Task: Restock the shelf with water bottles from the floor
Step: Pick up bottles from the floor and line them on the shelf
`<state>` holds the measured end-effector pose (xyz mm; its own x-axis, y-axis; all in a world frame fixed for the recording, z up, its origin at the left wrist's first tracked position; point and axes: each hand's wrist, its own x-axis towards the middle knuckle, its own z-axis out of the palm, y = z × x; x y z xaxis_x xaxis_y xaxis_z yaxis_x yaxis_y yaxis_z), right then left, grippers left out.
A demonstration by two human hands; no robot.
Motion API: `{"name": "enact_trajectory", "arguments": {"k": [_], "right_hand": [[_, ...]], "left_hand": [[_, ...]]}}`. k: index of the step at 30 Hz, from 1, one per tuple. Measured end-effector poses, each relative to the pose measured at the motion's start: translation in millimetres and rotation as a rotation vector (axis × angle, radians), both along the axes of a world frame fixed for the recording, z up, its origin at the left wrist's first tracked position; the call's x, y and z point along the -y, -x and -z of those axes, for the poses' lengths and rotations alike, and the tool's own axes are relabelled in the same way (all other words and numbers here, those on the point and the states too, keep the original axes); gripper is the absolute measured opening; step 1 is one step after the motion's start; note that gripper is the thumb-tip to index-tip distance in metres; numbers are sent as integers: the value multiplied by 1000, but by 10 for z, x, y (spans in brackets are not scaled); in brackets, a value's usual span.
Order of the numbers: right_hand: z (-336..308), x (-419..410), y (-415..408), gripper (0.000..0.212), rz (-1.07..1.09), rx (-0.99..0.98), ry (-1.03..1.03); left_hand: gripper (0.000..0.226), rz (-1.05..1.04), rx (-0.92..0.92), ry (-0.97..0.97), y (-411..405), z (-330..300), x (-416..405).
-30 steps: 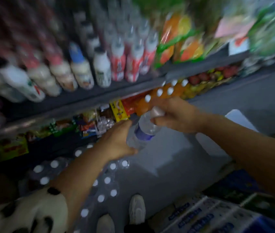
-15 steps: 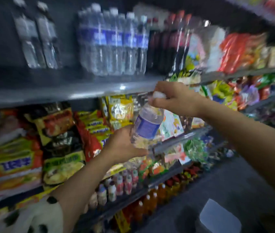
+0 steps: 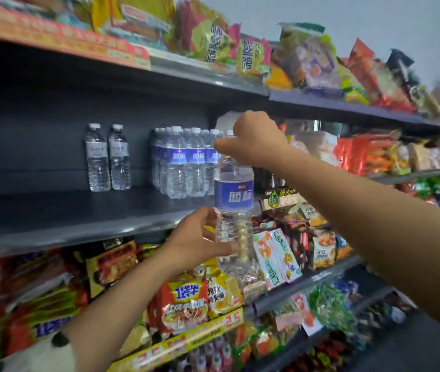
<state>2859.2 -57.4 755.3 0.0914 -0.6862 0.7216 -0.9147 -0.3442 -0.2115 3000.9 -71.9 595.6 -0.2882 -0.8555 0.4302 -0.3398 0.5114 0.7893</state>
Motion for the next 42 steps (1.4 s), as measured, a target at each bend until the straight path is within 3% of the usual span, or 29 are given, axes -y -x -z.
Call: {"name": "enact_trajectory", "arguments": {"k": [4, 13, 16, 19, 20, 23, 25, 37, 42], "right_hand": [[-161, 237, -15, 45, -55, 76, 9], [-636, 1152, -229, 35, -238, 57, 92], [-692, 1507, -341, 31, -263, 43, 119], [-642, 1875, -451, 30, -256, 17, 138], [-615, 1993, -477, 31, -254, 8, 134], [-522, 2314, -524, 31, -259, -14, 100], [-457, 2483, -558, 34, -265, -12, 80], [-389, 2833, -727, 47, -299, -21, 57], [-433, 2818, -723, 46, -313, -51, 44]], "left_hand": [[50, -39, 18, 52, -10, -195, 116], [49, -255, 27, 99, -277, -812, 904], [60, -310, 25, 46, -358, -917, 1243], [89, -344, 33, -22, -391, -876, 1530], [89, -349, 28, -40, -401, -836, 1631], [54, -361, 33, -81, -440, -711, 1888], [46, -343, 42, -93, -461, -674, 1986], [69, -483, 87, -117, -630, -560, 2236], [57, -488, 130, -115, -615, -519, 2206]]}}
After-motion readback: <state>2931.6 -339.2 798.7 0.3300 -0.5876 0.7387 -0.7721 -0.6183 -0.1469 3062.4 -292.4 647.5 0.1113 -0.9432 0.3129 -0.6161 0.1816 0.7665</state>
